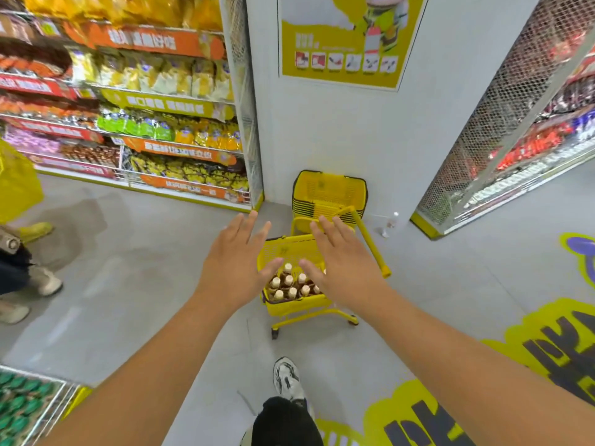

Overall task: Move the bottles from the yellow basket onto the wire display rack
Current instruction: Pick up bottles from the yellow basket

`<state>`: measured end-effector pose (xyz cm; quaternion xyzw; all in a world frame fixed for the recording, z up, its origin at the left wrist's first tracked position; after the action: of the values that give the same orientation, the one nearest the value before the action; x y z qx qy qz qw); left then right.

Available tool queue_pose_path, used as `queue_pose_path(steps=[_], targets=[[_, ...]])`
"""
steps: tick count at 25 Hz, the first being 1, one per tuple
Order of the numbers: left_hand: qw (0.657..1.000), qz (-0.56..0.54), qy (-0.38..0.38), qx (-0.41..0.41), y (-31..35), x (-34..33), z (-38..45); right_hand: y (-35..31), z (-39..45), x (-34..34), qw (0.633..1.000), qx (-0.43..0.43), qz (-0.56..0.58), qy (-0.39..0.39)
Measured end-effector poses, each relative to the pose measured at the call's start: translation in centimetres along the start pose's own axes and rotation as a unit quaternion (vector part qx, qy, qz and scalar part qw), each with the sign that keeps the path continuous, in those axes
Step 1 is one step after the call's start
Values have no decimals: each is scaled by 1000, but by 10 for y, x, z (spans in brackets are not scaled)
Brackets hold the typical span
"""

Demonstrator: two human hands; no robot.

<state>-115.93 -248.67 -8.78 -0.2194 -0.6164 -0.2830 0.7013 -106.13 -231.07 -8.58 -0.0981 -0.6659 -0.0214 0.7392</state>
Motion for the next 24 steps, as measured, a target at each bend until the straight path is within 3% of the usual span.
queue_pose_path(steps=[13,19,24], targets=[[995,-44,-71,46,-59,-96,186,74,199,-60,996,-7,-44,-72],[990,-69,-107,67,-58,-145,224,108,245,-103,993,8,-31,-116],[974,-104,-152,131,-56,-220,220,134,271,-177,982,61,4,-179]])
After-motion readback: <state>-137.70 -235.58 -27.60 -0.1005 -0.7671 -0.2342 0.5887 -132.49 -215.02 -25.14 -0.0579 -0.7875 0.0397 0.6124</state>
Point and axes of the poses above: each hand's wrist, its own z-axis towards the middle knuckle, its own x-axis out of the back of the hand, y = z × x, the point moved 5 cm from there along z, towards the middle knuckle, and after that the axes turned 3 degrees about -y, right-handed, at the moved point
